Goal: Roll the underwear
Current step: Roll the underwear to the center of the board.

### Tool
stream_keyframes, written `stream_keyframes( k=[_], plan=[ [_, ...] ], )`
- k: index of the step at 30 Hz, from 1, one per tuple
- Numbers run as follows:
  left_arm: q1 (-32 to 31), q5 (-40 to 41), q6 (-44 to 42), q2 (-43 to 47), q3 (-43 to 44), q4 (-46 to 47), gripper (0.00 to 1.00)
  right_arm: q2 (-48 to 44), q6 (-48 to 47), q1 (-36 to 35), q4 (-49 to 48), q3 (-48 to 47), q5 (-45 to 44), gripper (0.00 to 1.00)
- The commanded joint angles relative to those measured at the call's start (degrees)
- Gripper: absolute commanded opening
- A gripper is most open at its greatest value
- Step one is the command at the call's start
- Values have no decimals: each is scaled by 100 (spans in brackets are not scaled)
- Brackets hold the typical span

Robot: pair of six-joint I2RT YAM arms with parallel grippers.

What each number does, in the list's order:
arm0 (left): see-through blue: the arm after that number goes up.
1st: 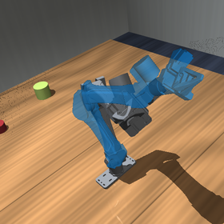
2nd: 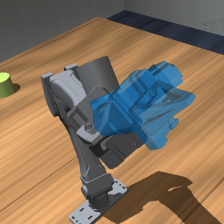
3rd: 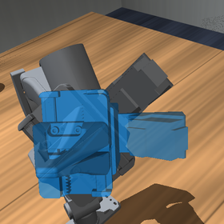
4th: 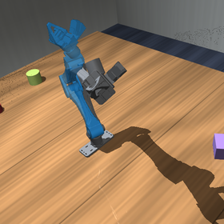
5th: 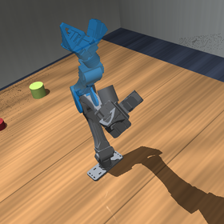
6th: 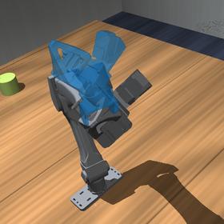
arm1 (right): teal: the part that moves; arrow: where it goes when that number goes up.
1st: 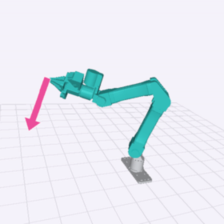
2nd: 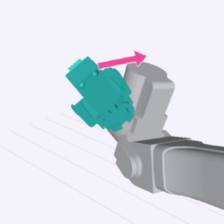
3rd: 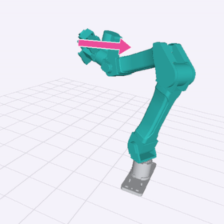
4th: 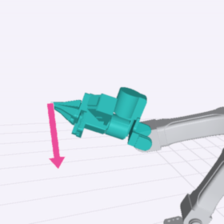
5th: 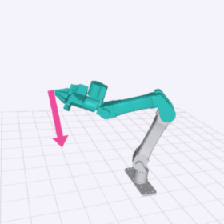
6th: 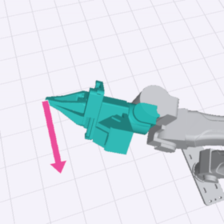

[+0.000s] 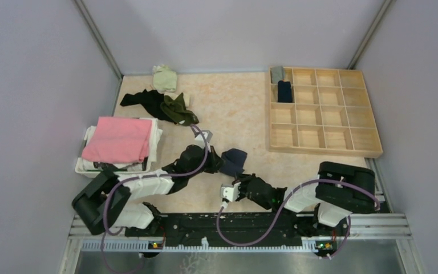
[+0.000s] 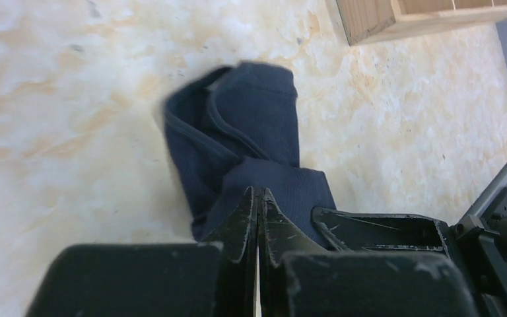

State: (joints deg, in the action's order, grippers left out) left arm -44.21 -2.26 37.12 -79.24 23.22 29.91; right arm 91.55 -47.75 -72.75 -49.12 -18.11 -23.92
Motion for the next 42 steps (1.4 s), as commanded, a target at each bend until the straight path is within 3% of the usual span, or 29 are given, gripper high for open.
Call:
stream_keyframes(
  k=[1, 6, 15, 24, 34, 42],
  plan=[
    [70, 682, -196, 1092, -7, -1565, 0, -661, 552, 50, 428, 123, 1081, 0],
    [70, 599, -248, 1993, -173, -2267, 0, -1005, 1002, 34, 1051, 37, 2206, 0],
    [55, -203, -252, 3212, -858, -2699, 0, -1291, 1720, 23, 1832, -68, 3346, 0],
    [52, -495, -232, 3073, -987, -2614, 0, -1007, 2596, 322, 2321, -564, 4452, 0],
    [52, -84, -202, 3507, -918, -2940, 0, -217, 3876, 1167, 2927, -1309, 5820, 0],
    [52, 11, -197, 3758, -863, -3120, 0, 186, 5038, 1671, 2543, -1290, 6458, 0]
  ],
)
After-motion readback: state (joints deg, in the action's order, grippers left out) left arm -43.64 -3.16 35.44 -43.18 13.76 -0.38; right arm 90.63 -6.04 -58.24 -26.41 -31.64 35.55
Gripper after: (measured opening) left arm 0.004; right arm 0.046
